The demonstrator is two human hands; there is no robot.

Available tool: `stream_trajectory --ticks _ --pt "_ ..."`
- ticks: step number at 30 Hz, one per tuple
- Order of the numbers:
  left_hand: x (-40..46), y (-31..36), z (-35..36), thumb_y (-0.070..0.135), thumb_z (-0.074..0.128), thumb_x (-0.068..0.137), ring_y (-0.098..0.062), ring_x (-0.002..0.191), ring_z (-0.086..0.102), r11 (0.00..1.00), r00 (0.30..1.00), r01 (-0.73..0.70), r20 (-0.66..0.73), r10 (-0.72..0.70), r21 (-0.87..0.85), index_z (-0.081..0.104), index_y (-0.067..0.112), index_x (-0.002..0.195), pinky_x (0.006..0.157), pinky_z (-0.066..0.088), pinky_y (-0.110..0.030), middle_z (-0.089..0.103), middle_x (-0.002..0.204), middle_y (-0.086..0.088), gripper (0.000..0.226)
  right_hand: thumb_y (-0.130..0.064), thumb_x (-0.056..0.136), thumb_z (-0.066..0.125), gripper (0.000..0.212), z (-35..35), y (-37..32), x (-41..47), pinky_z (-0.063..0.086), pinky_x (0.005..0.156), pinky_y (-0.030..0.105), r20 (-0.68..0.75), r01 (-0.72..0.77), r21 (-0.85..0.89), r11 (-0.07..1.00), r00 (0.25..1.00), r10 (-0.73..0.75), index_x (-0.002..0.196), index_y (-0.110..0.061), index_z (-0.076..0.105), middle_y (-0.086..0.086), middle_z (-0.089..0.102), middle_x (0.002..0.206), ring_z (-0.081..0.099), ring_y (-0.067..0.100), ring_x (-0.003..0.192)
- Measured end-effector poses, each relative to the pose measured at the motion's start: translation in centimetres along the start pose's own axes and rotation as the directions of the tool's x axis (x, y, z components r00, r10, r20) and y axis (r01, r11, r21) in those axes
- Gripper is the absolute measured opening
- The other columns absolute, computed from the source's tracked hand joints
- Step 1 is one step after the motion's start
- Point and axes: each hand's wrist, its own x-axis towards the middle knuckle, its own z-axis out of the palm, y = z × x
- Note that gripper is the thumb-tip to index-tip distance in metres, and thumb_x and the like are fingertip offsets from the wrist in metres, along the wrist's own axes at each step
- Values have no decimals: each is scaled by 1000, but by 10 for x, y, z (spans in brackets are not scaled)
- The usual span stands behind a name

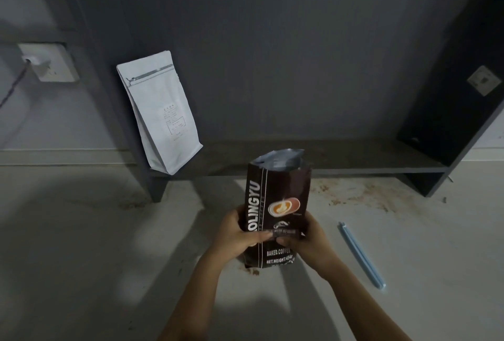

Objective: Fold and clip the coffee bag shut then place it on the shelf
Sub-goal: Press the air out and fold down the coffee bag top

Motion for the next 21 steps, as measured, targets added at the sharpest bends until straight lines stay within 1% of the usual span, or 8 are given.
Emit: stream_trajectory --ticks 2,4,8,11,14,17,19,21 --pt "-6 1 -2 13 92 47 -25 91 72 1000 1000 -6 -16 5 -22 67 9 102 77 59 -35 77 94 -7 60 0 57 82 60 -3 -3 -3 56 83 41 -7 53 8 999 999 -53 101 -32 57 -2 70 100 65 17 96" --pt "-8 6 -8 21 92 44 -23 89 73 999 1000 -28 -2 28 -27 69 13 98 76 59 -36 78 93 -5 59 -5 54 85 59 -7 -10 -7 57 78 30 33 110 47 993 993 -112 95 -39 60 -9 71 98 66 10 93" --pt "-14 2 -12 8 90 52 -25 95 70 999 999 29 33 -29 -24 64 9 105 83 57 -39 75 99 -7 59 -4 61 82 57 -5 -14 -9 56 82 31 190 80 79 994 977 -94 109 -23 57 4 69 107 64 17 100" --pt "-22 -5 -4 0 87 58 -24 97 69 994 996 89 29 -87 -66 60 8 109 83 56 -35 73 101 -6 58 3 60 80 53 -1 -10 -10 56 77 29 208 20 151 988 977 -51 106 -15 59 11 69 105 66 22 98" --pt "-22 1 -5 2 88 56 -16 92 71 999 999 32 35 -31 -19 65 17 102 83 57 -35 75 95 0 53 3 57 82 50 -4 -11 -9 55 70 23 216 27 166 986 974 -63 98 -17 64 7 74 96 69 20 92" --pt "-22 12 -8 13 90 54 -11 89 72 998 996 -61 59 62 -24 68 28 93 73 57 -23 78 90 4 48 -6 56 85 48 -5 -15 -6 56 72 26 215 49 199 979 972 -92 99 -17 66 5 74 98 69 23 93" --pt "-23 18 -7 24 89 50 -11 85 73 992 995 -100 10 101 -76 69 26 93 67 56 -17 78 90 8 48 -10 57 84 47 -4 -17 -7 56 71 26 202 69 217 974 973 -114 99 -20 66 4 74 99 69 23 93" --pt "-23 20 -5 28 88 52 -11 82 73 989 993 -121 -22 119 -85 69 24 92 64 55 -15 78 88 9 44 -10 58 84 43 -3 -14 -7 56 69 24 188 82 235 969 974 -128 96 -22 68 3 74 98 69 23 91"
